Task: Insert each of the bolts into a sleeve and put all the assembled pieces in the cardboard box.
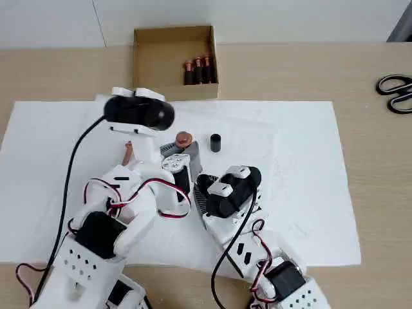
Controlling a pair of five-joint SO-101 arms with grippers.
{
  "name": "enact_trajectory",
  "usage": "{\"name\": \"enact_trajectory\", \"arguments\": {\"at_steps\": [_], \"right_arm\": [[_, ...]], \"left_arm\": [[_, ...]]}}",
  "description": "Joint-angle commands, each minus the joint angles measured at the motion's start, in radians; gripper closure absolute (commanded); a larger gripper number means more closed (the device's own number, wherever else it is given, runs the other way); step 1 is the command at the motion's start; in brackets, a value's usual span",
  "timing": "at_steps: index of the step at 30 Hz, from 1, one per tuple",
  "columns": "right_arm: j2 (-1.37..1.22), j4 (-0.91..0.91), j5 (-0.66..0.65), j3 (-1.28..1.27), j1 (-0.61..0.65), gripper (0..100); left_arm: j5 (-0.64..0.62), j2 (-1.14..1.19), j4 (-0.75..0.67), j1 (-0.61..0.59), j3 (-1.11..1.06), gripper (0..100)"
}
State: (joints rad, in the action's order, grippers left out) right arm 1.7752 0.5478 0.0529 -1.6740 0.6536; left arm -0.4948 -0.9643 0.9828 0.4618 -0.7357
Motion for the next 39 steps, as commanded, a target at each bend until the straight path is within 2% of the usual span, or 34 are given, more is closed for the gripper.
{"name": "enact_trajectory", "arguments": {"at_steps": [1,29,39], "right_arm": [[0.012,-0.031,0.011,-0.005,0.001,99.5],[0.01,-0.028,0.011,-0.005,0.001,99.5],[0.01,-0.03,0.011,-0.005,0.001,99.5]], "left_arm": [[0.0,-0.029,-0.023,-0.003,0.008,99],[0.018,-0.023,-0.049,0.037,-0.062,99],[0.02,-0.02,0.032,0.038,-0.064,99]]}}
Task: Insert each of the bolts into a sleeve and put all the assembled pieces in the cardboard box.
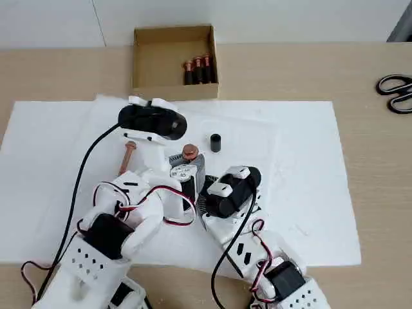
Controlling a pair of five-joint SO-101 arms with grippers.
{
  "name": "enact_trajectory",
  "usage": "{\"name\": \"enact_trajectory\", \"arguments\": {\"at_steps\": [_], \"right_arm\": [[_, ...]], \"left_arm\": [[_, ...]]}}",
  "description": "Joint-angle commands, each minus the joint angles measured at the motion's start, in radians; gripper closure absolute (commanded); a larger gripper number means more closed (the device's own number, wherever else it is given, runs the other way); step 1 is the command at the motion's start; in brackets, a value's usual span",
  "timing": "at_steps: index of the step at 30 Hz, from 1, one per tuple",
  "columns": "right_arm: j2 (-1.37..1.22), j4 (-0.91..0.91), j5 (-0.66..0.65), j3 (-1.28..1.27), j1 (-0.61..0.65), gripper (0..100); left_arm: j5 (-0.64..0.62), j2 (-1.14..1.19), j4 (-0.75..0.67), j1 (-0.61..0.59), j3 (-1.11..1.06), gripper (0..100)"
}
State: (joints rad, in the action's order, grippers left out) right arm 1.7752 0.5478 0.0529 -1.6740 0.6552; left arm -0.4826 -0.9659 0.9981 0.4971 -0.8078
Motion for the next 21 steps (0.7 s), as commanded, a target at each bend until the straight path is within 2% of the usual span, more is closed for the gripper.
{"name": "enact_trajectory", "arguments": {"at_steps": [1,21], "right_arm": [[0.01,-0.031,0.011,-0.005,-0.001,99.5],[0.01,-0.108,0.006,-0.003,0.004,99.5]], "left_arm": [[0.008,-0.017,0.028,0.003,0.008,99],[0.028,-0.017,0.068,-0.002,0.016,99]]}}
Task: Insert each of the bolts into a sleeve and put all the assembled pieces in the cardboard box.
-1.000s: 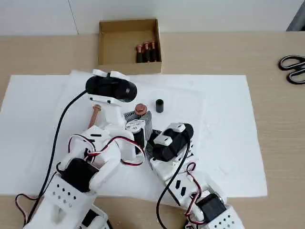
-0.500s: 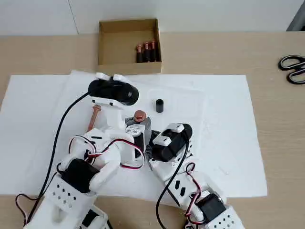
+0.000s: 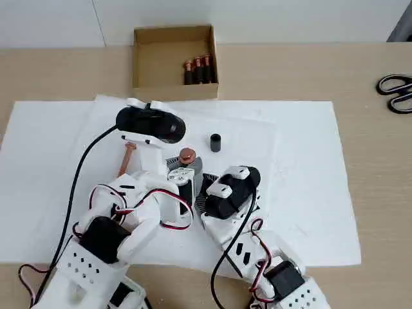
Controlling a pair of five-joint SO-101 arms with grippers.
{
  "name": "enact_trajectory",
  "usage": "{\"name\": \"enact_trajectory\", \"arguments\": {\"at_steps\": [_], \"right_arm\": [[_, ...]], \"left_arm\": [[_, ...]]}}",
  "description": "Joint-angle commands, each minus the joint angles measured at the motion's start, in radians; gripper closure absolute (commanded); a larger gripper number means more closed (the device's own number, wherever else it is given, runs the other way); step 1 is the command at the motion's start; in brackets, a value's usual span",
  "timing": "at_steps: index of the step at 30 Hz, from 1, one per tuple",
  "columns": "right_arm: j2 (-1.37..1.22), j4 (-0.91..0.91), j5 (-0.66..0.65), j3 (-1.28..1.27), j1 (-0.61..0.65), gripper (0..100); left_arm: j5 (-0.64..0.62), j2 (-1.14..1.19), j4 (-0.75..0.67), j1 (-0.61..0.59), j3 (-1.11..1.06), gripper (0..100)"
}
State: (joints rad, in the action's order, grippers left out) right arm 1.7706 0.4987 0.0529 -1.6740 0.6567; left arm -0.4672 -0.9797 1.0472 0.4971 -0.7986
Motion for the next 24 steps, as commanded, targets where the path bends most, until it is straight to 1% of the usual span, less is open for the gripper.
{"name": "enact_trajectory", "arguments": {"at_steps": [1,4,7,10,17,24], "right_arm": [[0.015,-0.059,0.006,-0.003,0.004,99.5],[0.015,-0.059,0.006,-0.003,0.01,99.5],[0.015,-0.059,0.006,-0.003,0.019,99.5],[0.015,-0.059,0.006,-0.003,0.019,99.5],[0.015,-0.059,0.005,-0.003,0.016,99.5],[0.015,-0.059,0.005,-0.003,0.015,99.5]], "left_arm": [[0.012,0.002,0.021,-0.002,0.007,99],[0.012,0.081,0.061,-0.003,0.054,100],[0.014,0.215,0.146,0.003,0.173,100],[0.014,0.307,0.176,0.003,0.248,100],[0.011,0.29,0.18,0.003,0.243,100],[0.009,0.245,0.173,0.003,0.145,100]]}}
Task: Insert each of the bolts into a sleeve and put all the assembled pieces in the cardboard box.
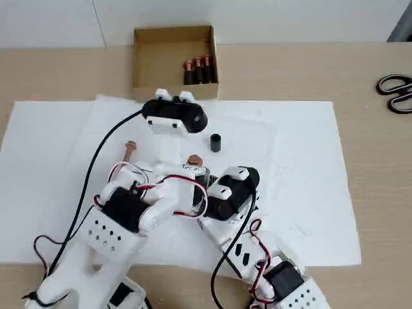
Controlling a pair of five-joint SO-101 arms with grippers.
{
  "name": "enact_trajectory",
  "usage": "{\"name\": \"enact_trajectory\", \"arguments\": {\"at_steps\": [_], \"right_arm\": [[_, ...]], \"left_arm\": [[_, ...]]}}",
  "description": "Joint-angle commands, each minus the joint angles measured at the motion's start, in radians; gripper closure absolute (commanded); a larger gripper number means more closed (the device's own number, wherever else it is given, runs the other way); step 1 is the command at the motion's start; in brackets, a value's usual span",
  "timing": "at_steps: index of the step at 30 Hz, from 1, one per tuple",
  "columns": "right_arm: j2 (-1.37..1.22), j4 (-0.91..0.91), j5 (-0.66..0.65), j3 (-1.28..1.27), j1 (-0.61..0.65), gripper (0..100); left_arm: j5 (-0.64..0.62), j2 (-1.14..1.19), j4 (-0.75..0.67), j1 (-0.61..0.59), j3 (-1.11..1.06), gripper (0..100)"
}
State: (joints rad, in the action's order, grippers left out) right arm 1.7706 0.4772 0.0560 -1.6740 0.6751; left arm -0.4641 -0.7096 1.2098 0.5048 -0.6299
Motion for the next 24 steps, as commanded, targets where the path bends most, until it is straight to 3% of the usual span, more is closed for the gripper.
{"name": "enact_trajectory", "arguments": {"at_steps": [1,12,18,24], "right_arm": [[0.015,-0.038,0.002,-0.003,-0.004,99.5],[0.015,-0.038,0.002,-0.003,-0.004,99.5],[0.015,-0.033,0.002,-0.003,-0.004,99.5],[0.015,-0.031,0.002,-0.003,-0.004,99.5]], "left_arm": [[0.005,-0.048,0.011,-0.005,-0.028,100],[-0.041,-0.25,-0.083,-0.009,-0.183,99],[-0.044,-0.247,-0.041,-0.005,-0.185,78],[-0.044,-0.25,-0.038,-0.011,-0.179,76]]}}
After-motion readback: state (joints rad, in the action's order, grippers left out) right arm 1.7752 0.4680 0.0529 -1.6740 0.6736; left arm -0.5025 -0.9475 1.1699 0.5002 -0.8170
